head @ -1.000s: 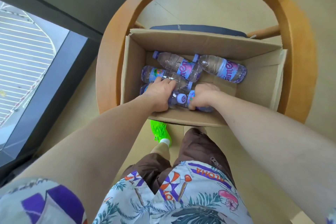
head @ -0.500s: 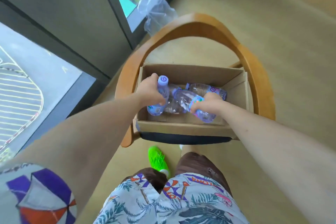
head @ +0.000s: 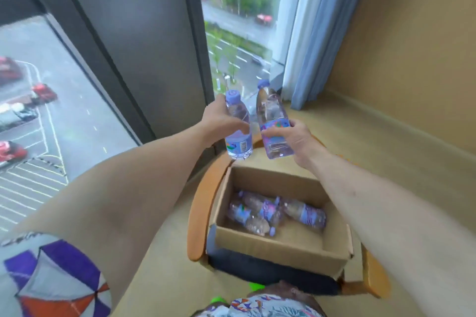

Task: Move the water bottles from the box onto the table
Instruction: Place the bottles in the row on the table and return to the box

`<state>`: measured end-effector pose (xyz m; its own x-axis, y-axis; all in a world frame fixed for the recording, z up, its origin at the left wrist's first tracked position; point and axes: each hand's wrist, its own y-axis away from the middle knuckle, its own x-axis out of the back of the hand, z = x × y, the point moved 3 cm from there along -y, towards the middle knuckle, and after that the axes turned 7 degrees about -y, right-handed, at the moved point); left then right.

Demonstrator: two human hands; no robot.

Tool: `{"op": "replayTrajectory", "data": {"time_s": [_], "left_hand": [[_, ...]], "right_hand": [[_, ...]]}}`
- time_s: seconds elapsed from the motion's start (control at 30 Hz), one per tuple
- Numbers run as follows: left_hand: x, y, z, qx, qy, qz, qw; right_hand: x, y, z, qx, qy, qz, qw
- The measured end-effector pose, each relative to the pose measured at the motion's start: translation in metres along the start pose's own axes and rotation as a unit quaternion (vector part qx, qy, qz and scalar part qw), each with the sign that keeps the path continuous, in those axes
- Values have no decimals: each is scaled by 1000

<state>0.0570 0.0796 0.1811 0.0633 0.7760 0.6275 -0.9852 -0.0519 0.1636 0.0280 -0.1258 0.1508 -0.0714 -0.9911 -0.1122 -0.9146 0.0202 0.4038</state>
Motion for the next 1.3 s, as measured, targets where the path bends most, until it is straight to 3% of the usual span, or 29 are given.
{"op": "replayTrajectory", "data": {"time_s": [0.23, 0.4, 0.53, 0.73, 1.07, 1.3], "left_hand": [[76, 9, 35, 16, 93, 154, 983], [119, 42, 27, 16, 179, 269, 946], [145, 84, 9, 71, 215, 367, 902], [170, 178, -18, 162, 181, 544, 803], [206, 385, -41, 242, 99, 699, 666], [180, 567, -52, 328, 35, 735, 592]], "right_hand": [[-54, -13, -88, 84, -6, -130, 988], [-105, -21, -111, 121, -7, -226, 966], [-152, -4, -104, 80, -5, -297, 951], [-222, 53, -79, 76, 25, -417, 905], [-302, 215, -27, 40, 53, -588, 806], [-318, 374, 40, 22, 92, -672, 734]]}}
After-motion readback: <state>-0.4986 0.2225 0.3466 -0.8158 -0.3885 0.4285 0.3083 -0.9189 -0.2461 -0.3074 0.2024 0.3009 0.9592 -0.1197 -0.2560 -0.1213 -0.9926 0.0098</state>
